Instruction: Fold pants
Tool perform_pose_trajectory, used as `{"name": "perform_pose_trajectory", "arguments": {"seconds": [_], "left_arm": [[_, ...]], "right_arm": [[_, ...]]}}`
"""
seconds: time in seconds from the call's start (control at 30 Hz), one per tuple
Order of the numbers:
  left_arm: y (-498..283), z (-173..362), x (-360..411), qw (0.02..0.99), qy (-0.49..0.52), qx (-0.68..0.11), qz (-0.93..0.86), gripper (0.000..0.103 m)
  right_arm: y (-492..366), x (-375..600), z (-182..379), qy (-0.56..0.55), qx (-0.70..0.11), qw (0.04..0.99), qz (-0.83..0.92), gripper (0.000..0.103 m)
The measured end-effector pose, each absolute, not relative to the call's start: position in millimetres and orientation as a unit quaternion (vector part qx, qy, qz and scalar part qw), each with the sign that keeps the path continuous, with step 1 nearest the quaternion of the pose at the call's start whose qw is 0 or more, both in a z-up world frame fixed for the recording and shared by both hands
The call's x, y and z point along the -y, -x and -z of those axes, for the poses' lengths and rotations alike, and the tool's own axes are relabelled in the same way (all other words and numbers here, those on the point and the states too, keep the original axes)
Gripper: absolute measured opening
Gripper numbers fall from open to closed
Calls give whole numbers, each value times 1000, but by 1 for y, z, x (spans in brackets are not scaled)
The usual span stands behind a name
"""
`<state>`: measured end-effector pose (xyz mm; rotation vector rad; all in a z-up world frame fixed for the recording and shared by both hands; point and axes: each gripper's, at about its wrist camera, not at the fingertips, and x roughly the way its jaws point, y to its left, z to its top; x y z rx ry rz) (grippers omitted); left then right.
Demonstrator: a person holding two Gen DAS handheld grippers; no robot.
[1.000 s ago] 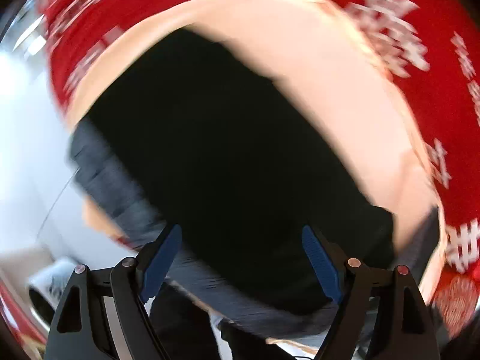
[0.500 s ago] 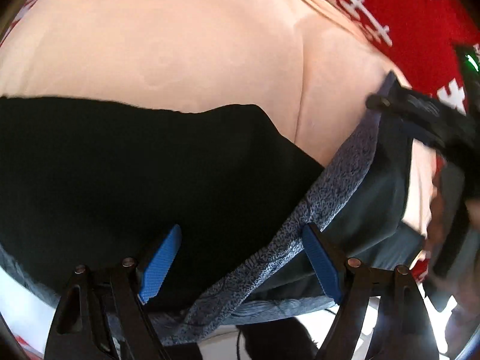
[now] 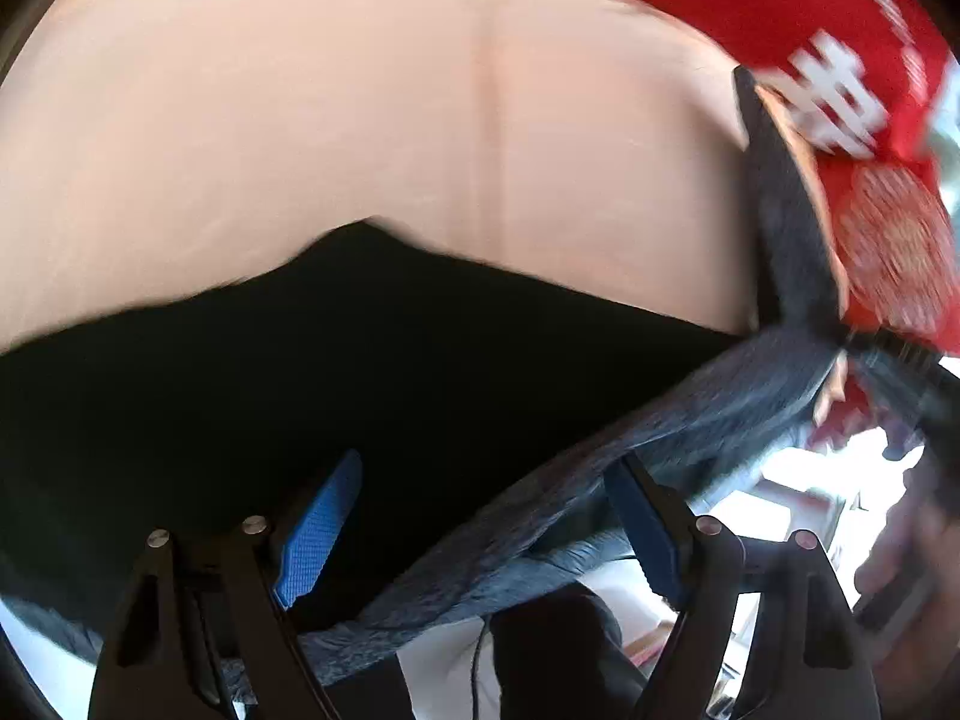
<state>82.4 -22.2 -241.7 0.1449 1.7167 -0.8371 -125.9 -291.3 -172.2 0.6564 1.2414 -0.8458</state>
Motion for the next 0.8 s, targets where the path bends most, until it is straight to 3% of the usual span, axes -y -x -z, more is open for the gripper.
{"name": "perform_pose_trajectory", "arguments": {"seconds": [0.2, 0.3, 0.33, 0.4, 0.43, 0.47, 0.63, 0.8], "left_arm": [[-45, 251, 78, 517, -97, -734, 430, 83], [-25, 273, 92, 497, -119, -752, 418, 83], [-20, 277, 95, 499, -126, -752, 411, 83], [-16, 279, 100, 515, -132, -746, 400, 83], [-14, 278, 103, 519, -133, -746, 397, 83], [-12, 278, 106, 522, -132, -745, 393, 83], [-2, 276, 106, 540, -147, -742, 370, 83], [13, 268, 144, 554, -146, -729, 374, 84]], "right_arm": [[181, 274, 216, -324, -564, 651, 391, 11], [189, 279, 217, -329, -552, 664, 381, 19], [189, 281, 215, -328, -549, 669, 378, 25], [186, 291, 205, -315, -535, 688, 375, 51], [186, 297, 201, -310, -525, 699, 374, 73], [184, 299, 193, -304, -514, 713, 367, 80], [169, 336, 190, -325, -491, 750, 301, 80], [116, 349, 190, -257, -516, 759, 303, 80]]}}
